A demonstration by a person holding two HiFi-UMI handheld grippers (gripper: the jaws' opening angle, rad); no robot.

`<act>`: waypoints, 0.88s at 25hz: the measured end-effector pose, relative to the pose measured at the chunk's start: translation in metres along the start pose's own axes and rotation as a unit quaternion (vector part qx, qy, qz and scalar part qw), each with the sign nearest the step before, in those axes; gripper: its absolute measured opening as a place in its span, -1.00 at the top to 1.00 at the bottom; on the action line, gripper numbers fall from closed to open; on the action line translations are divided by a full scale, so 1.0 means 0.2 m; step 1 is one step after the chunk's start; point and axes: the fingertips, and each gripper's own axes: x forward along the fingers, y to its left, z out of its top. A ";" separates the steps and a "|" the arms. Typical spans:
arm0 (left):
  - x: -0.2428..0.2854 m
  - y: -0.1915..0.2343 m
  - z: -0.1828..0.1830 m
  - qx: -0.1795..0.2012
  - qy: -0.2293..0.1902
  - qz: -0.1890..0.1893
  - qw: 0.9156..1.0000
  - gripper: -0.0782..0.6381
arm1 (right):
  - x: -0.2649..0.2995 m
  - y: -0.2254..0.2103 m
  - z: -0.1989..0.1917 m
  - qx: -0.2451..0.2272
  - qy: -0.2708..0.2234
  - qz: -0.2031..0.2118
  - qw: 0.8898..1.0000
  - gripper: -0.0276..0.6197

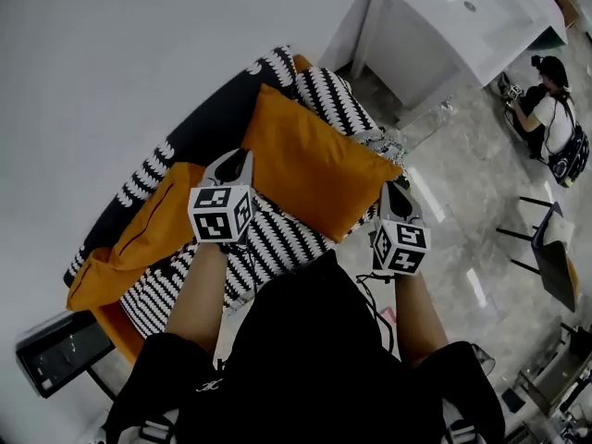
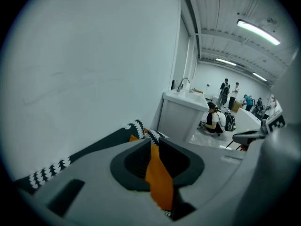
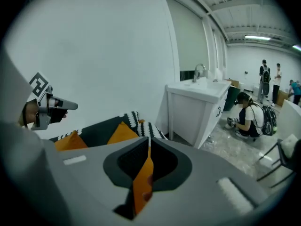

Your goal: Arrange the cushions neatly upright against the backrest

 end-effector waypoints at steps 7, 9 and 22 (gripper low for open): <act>0.51 0.18 -0.16 0.037 0.070 -0.033 0.996 0.39 | 0.32 -0.23 -0.31 0.046 0.069 -0.056 0.995 0.61; 0.63 0.20 -0.24 0.050 0.090 -0.050 0.993 0.29 | 0.35 -0.28 -0.41 0.055 0.088 -0.070 0.992 0.56; 1.46 0.45 -0.53 0.118 0.187 -0.059 0.973 -0.19 | 0.75 -0.52 -0.78 0.102 0.144 -0.114 0.978 0.29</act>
